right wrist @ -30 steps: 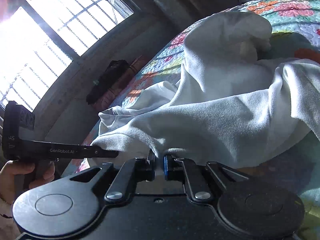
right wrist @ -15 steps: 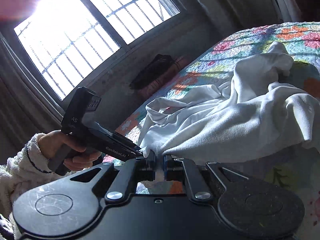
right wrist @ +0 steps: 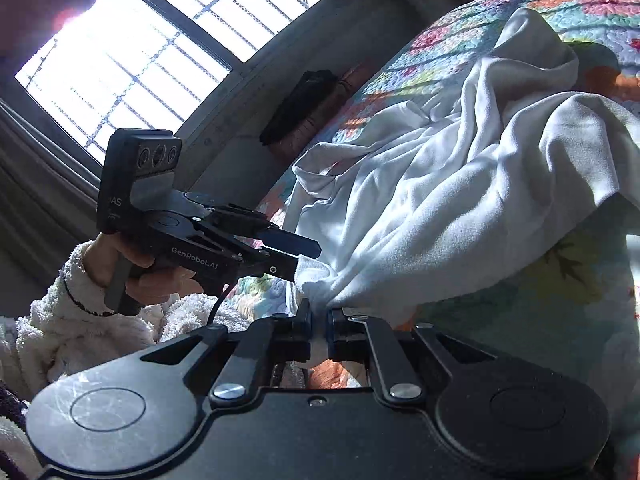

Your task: Fold clothes

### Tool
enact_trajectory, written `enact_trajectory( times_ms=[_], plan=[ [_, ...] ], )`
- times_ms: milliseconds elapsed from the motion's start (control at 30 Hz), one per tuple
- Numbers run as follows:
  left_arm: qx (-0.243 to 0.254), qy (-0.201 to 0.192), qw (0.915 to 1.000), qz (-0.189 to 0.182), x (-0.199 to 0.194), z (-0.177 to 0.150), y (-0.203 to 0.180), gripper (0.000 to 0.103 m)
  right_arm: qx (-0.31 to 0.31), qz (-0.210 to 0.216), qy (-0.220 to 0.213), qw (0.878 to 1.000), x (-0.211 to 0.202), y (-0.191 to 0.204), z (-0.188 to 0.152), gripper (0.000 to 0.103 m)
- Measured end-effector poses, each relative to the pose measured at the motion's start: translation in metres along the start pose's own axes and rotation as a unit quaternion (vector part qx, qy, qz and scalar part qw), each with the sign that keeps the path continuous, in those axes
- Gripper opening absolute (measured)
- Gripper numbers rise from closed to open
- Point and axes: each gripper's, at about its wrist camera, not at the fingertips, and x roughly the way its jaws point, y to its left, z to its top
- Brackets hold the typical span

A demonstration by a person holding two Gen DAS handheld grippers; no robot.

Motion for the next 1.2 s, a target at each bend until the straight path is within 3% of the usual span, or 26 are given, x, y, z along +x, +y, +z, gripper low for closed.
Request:
enact_trajectory(
  times_ms=[67, 133, 200, 267, 400, 467, 533, 633, 733, 867, 1000, 1100, 1200],
  plan=[
    [0.032, -0.019, 0.999, -0.024, -0.001, 0.006, -0.011, 0.055, -0.047, 0.003, -0.011, 0.999, -0.009, 0.013, -0.004, 0.01],
    [0.045, -0.015, 0.9985, -0.027, 0.005, 0.009, -0.018, 0.055, -0.089, -0.033, -0.014, 0.995, -0.008, 0.017, -0.01, 0.01],
    [0.046, -0.003, 0.9986, -0.023, 0.018, 0.011, -0.027, 0.055, -0.078, -0.051, -0.006, 0.996, -0.006, 0.011, -0.015, 0.01],
    [0.042, -0.003, 0.9987, -0.03, 0.022, 0.01, -0.028, 0.055, -0.059, -0.032, -0.019, 0.998, -0.015, 0.012, -0.019, 0.01],
    [0.035, -0.016, 0.9983, -0.045, 0.024, 0.012, -0.024, 0.055, -0.099, -0.065, -0.013, 0.993, -0.024, 0.023, -0.018, 0.012],
    [0.026, -0.022, 0.9986, -0.042, 0.026, 0.017, -0.021, 0.055, -0.076, -0.098, 0.015, 0.992, -0.022, 0.011, -0.021, 0.027],
    [0.013, -0.039, 0.9978, -0.052, 0.024, 0.023, -0.019, 0.055, -0.049, -0.105, 0.011, 0.993, -0.028, 0.0, -0.023, 0.03],
    [0.016, -0.08, 0.996, -0.036, 0.019, 0.032, -0.029, 0.055, 0.003, -0.129, -0.043, 0.991, -0.058, -0.019, -0.024, 0.05],
    [0.032, -0.104, 0.9938, -0.023, 0.029, 0.049, -0.046, 0.055, 0.018, -0.217, -0.096, 0.971, -0.083, -0.037, -0.016, 0.053],
    [0.037, -0.08, 0.9952, -0.041, 0.072, 0.072, -0.068, 0.055, 0.044, -0.336, -0.13, 0.932, -0.097, -0.066, 0.001, 0.055],
    [0.061, -0.087, 0.9943, 0.002, 0.106, 0.079, -0.082, 0.055, 0.096, -0.371, -0.166, 0.908, -0.11, -0.09, 0.009, 0.056],
    [0.081, -0.105, 0.9898, 0.053, 0.121, 0.082, -0.086, 0.055, 0.106, -0.392, -0.18, 0.896, -0.112, -0.106, 0.011, 0.067],
    [0.09, -0.089, 0.9912, 0.04, 0.127, 0.086, -0.084, 0.059, 0.11, -0.412, -0.169, 0.888, -0.101, -0.125, 0.015, 0.069]
  ],
)
